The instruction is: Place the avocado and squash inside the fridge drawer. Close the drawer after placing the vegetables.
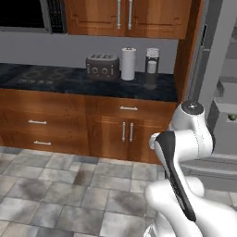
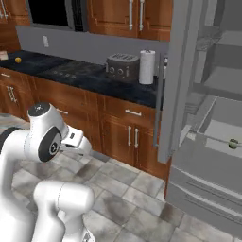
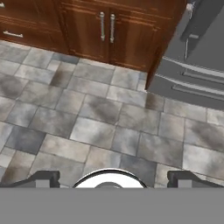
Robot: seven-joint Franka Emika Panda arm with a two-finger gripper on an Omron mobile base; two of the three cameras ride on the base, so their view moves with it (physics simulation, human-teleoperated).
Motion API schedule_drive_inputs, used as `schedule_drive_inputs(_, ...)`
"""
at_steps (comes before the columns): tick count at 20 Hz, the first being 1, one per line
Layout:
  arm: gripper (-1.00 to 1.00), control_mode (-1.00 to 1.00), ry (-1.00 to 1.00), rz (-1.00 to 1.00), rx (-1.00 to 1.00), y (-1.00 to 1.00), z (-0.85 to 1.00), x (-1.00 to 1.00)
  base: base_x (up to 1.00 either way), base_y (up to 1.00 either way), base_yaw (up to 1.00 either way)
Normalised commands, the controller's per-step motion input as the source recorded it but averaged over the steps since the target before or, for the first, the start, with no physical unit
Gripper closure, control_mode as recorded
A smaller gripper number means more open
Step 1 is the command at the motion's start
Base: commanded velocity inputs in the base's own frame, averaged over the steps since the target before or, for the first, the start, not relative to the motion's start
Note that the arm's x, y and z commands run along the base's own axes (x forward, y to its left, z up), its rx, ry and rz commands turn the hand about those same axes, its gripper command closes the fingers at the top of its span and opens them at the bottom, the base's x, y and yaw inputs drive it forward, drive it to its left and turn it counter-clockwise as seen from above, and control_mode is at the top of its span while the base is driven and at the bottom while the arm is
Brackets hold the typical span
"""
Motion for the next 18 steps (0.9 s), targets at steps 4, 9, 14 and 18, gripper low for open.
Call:
schedule_drive_inputs(4, -1.00, 1.00, 0.00, 0.00, 0.00, 0.00, 0.00, 0.00, 0.69, 1.00, 0.33)
schedule_drive_inputs(9, -1.00, 1.00, 0.00, 0.00, 0.00, 0.00, 0.00, 0.00, 1.00, 1.00, 0.14)
schedule_drive_inputs(14, -1.00, 1.00, 0.00, 0.00, 0.00, 0.00, 0.00, 0.00, 1.00, 1.00, 0.04)
schedule_drive_inputs(18, -1.00, 1.00, 0.00, 0.00, 0.00, 0.00, 0.00, 0.00, 1.00, 1.00, 0.00)
